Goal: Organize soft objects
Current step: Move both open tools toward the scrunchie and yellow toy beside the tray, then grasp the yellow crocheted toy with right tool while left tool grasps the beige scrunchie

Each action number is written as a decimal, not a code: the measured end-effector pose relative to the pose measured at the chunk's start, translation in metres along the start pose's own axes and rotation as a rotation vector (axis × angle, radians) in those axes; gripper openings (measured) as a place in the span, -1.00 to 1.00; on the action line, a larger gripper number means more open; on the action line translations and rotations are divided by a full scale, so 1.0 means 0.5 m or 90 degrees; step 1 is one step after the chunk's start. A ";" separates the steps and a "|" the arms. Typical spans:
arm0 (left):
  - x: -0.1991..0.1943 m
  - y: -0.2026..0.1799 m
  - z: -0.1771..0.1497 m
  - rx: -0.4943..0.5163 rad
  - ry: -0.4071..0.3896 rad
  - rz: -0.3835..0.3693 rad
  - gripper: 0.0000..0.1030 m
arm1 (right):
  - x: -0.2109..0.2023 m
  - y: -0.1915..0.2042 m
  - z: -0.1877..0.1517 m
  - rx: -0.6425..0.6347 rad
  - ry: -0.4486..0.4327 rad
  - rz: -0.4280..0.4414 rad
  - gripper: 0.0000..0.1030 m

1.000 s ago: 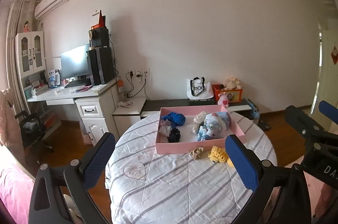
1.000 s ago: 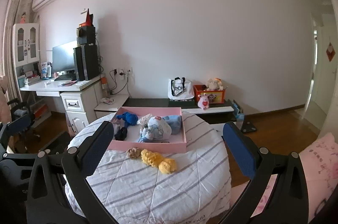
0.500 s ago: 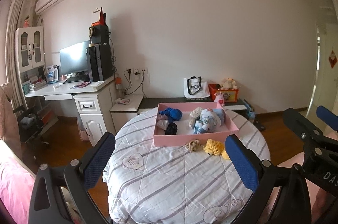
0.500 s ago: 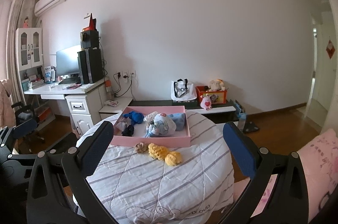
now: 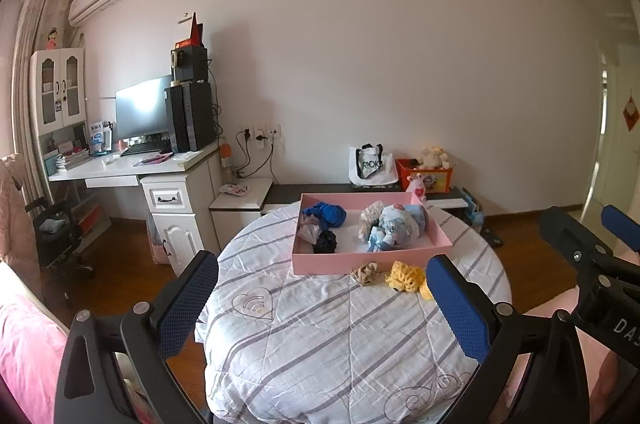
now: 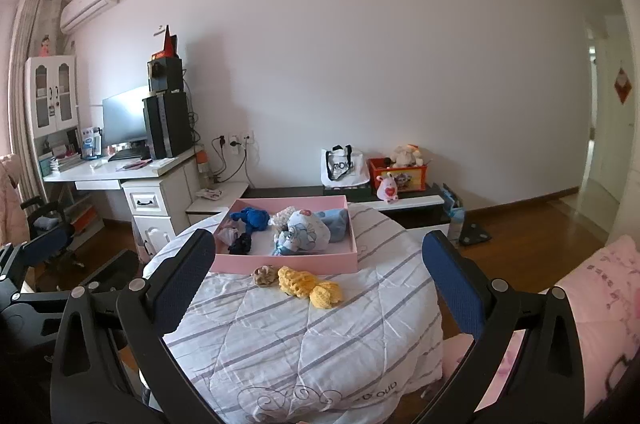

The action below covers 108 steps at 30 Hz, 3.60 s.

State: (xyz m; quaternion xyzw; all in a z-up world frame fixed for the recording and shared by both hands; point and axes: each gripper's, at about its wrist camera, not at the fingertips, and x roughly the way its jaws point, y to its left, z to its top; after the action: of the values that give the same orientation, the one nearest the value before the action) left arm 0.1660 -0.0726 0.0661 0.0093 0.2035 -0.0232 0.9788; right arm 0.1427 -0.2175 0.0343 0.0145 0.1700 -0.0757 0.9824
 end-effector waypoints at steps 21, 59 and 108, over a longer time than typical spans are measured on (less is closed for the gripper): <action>0.017 0.000 -0.010 -0.006 0.005 0.011 1.00 | 0.022 0.003 -0.012 -0.007 0.029 -0.007 1.00; 0.455 -0.006 -0.074 0.015 0.287 0.034 1.00 | 0.377 -0.043 -0.191 0.033 0.318 -0.023 1.00; 0.727 -0.065 -0.078 -0.016 0.365 -0.050 1.00 | 0.525 -0.108 -0.216 0.056 0.370 -0.024 -0.97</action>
State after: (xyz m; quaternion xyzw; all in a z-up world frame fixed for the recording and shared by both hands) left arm 0.4818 -0.1193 -0.1148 -0.0049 0.4724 -0.0548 0.8797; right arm 0.3430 -0.3030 -0.1558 0.0750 0.4411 -0.0942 0.8894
